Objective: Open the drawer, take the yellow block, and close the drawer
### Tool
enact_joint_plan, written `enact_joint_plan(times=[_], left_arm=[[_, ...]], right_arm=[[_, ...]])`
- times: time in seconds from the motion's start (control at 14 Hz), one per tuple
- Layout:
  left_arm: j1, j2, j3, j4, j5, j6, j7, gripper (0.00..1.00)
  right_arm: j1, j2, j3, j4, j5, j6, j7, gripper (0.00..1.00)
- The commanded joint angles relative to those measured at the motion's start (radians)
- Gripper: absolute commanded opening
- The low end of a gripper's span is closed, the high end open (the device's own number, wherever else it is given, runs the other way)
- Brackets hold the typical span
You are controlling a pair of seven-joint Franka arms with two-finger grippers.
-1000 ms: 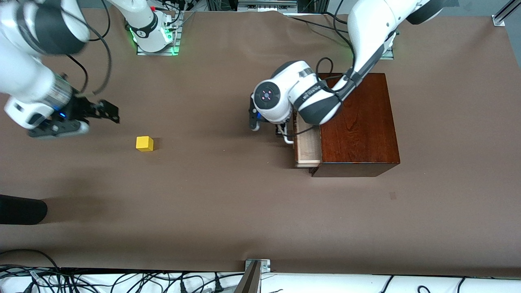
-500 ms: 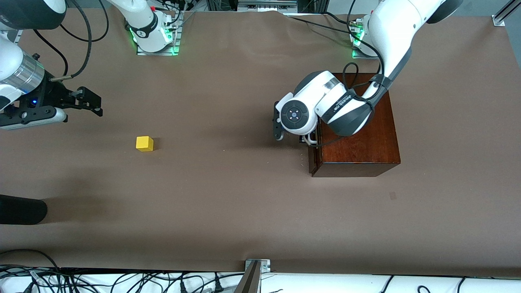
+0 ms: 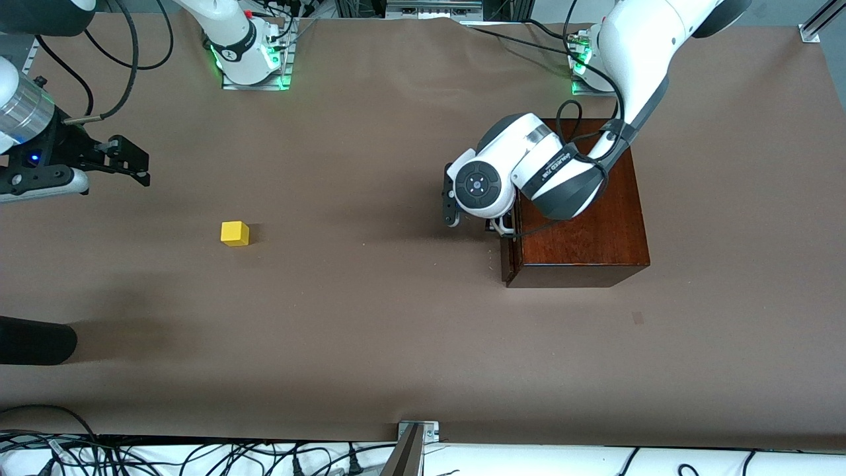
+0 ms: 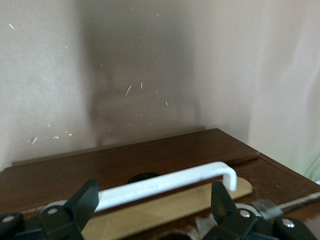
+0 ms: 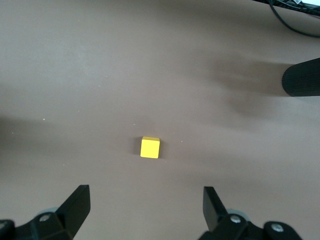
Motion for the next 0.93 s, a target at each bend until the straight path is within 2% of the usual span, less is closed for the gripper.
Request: enact_joint_plan(times=[0.0,0.14,0.36,0.5,0.71,0.86], left_arm=[[0.03,-0.112,-0.01,0.03,-0.096,-0.041,0.007,1.0],[0.098,-0.189,-0.012,0.032,-0.162,-0.042,0.01,1.0],[0.252,-0.278,-0.015,0.032,-0.178,-0.045,0.03,1.0],[0.318,-0.287,-0.016,0.056,-0.175,-0.056,0.042,1.0],[0.347,-0.295,0.007,0.159,-0.16,-0.161,0.036,1.0],[0.356,-0.305,0.065,0.185,-0.163,-0.202,0.027,1.0]], right_arm=[[-0.004,0.013,0.01,0.031,-0.006,-0.029,-0.008,1.0],[-0.003,0.01,0.007,0.023,-0.006,-0.031,-0.014,1.0],[-0.004,0.013,-0.001,0.023,-0.008,-0.032,-0.017,1.0],[-0.004,0.012,-0.001,0.023,-0.009,-0.058,-0.016,1.0],[-0.004,0.012,-0.001,0.025,-0.011,-0.061,-0.016,1.0],[-0.004,0.012,0.004,0.027,-0.011,-0.06,-0.016,1.0]])
